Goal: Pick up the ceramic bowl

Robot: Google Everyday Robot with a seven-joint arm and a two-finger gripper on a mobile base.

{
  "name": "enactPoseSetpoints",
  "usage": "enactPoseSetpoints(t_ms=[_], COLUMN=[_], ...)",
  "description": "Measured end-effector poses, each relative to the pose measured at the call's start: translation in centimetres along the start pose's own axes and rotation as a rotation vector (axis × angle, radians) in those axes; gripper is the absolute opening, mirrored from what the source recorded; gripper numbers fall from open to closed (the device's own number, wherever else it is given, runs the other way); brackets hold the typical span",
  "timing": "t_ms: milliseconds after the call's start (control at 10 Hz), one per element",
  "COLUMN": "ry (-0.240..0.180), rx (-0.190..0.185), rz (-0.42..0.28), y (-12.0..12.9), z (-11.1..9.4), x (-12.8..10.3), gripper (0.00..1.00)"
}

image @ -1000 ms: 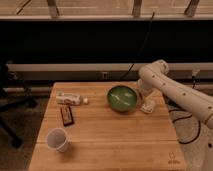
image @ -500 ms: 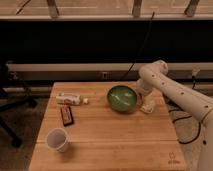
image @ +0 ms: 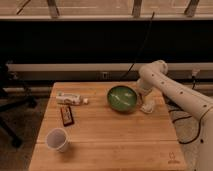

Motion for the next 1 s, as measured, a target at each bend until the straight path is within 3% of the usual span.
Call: enactPoseSetpoints(t_ms=[300, 800, 1000], ry=[-0.018, -0.053, -0.065], rx=[-0.04, -0.093, -0.105], rz=[-0.033, -0.058, -0.064], y=[0.5, 1.5, 1.8], z=[2.2, 4.2, 4.6], x=[-3.3, -5.9, -6.5], gripper=[0.8, 0.8, 0.67])
